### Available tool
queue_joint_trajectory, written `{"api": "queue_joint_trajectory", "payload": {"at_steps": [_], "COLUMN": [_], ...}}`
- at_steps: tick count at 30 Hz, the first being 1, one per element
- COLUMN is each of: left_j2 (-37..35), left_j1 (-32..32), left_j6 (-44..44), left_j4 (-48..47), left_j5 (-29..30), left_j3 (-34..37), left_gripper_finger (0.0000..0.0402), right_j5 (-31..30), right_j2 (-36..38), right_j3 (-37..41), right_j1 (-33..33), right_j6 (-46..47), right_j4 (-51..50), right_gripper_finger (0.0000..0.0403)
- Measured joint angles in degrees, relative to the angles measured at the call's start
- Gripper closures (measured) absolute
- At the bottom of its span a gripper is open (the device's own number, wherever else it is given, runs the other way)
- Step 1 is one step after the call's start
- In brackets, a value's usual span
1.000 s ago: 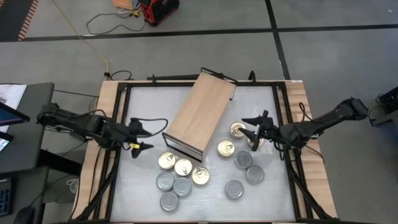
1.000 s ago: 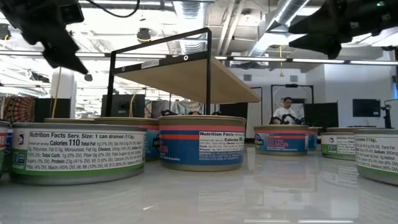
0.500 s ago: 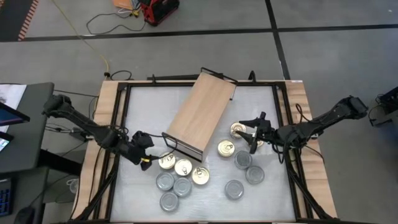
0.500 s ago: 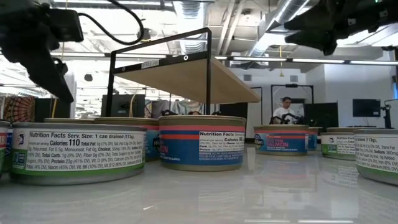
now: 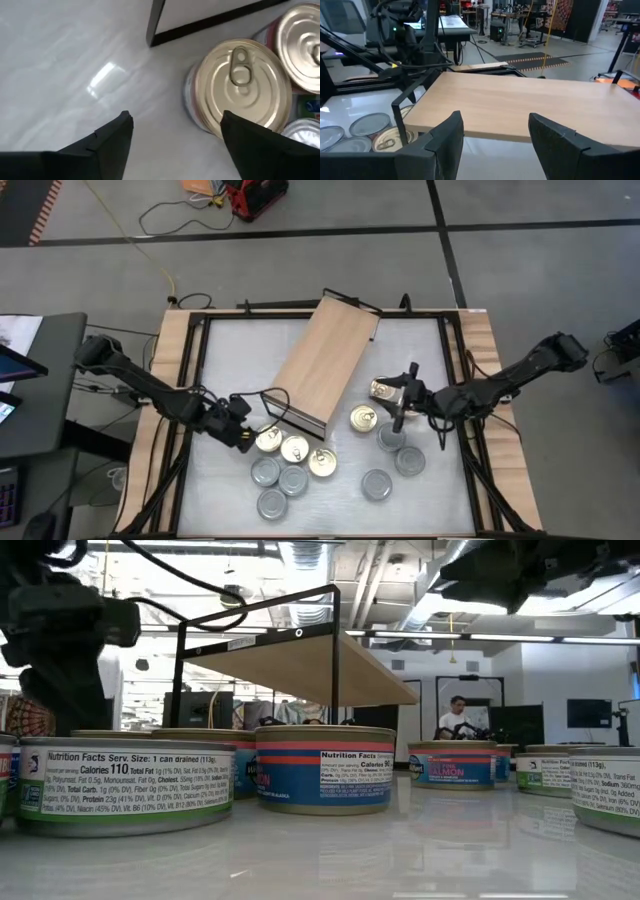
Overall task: Stack canned seafood by type on shelf
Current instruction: Put the blue tuna can on the shelf
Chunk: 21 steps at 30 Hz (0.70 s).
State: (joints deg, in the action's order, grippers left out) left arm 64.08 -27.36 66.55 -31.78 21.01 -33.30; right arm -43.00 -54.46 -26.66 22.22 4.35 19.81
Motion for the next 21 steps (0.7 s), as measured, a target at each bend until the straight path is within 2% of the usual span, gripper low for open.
{"api": "queue_joint_trajectory", "payload": {"at_steps": [3,7,12,15,21], "left_j2": [1.04,1.67,1.67,2.67,5.88], "left_j1": [0.73,1.21,2.21,2.67,3.51], "left_j6": [0.56,0.05,-0.05,-0.05,-1.2], "left_j4": [1.45,3.85,2.92,3.29,7.91], "left_j5": [-0.26,-1.18,-1.26,-1.26,-2.73], "left_j3": [0.0,0.02,0.02,0.04,-0.04], "left_gripper_finger": [0.0152,0.019,0.0228,0.0243,0.0257], "right_j5": [0.83,7.21,10.1,13.03,13.18], "right_j2": [-1.57,-2.75,-2.09,-1.08,-0.68], "right_j3": [-0.95,-1.97,-2.31,-2.31,-2.31], "right_j1": [-0.82,-2.81,-5.02,-5.93,-6.07], "right_j6": [0.09,2.1,2.71,2.69,1.36], "right_j4": [-0.59,-3.31,-4.78,-6.1,-6.03], "right_gripper_finger": [0.0155,0.0155,0.0155,0.0155,0.0155]}}
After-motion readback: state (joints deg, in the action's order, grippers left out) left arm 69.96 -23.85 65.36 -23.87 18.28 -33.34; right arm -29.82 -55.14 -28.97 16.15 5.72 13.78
